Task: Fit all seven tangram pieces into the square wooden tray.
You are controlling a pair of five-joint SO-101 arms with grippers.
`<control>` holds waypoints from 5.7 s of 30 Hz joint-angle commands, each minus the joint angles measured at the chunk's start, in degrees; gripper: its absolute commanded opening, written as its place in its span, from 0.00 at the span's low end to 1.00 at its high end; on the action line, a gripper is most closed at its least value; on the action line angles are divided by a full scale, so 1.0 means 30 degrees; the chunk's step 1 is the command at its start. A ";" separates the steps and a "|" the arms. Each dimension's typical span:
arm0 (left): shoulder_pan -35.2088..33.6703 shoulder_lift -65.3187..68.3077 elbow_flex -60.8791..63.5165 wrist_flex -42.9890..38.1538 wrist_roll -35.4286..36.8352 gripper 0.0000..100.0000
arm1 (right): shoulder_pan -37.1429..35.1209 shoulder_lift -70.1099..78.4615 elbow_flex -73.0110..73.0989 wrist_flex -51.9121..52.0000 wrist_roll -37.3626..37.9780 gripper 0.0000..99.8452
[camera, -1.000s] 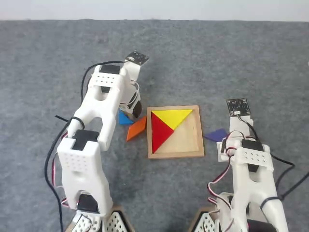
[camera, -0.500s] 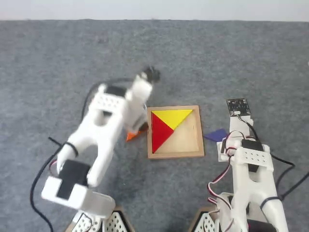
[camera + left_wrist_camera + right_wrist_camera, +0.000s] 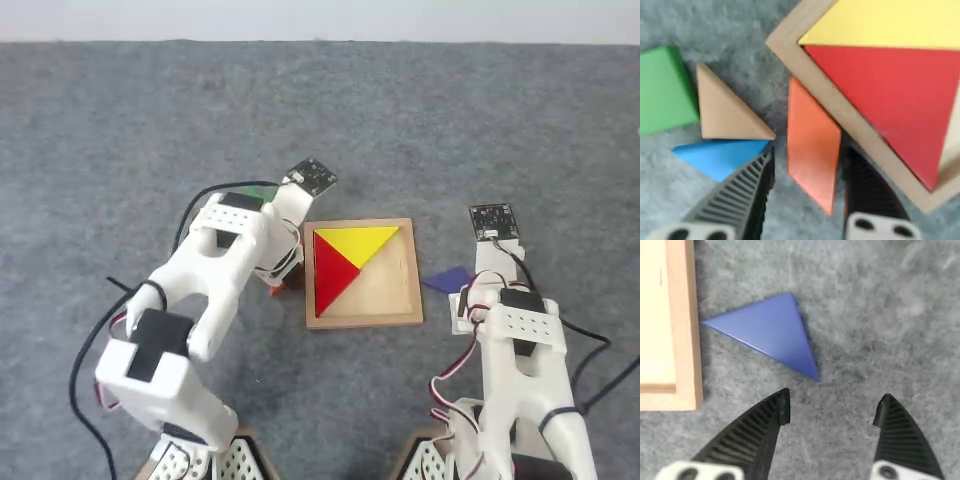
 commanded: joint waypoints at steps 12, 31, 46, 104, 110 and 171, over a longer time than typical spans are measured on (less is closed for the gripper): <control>-0.0264 -0.0615 -0.1011 0.1700 -0.1172 0.10 | 0.0132 0.0044 -0.0117 -0.0308 0.0000 0.28; -0.0645 -1.2894 0.6901 0.4161 -0.2139 0.22 | -0.0425 0.0044 -0.0117 -0.0308 0.0000 0.28; -0.0674 -0.3165 0.3092 0.0117 -0.1788 0.23 | -0.0425 0.0044 -0.0117 -0.0308 0.0000 0.28; -0.1289 0.1348 -0.1861 0.1905 -0.1201 0.08 | -0.0425 0.0044 -0.0117 -0.0308 0.0000 0.28; -0.0821 0.1260 -0.1861 0.2432 -0.0381 0.03 | -0.0366 0.0044 -0.0117 -0.0278 0.0000 0.28; 0.7736 0.6681 -1.4667 0.6535 1.4593 0.20 | 0.2711 -0.0190 -0.0791 -0.0337 -0.1553 0.27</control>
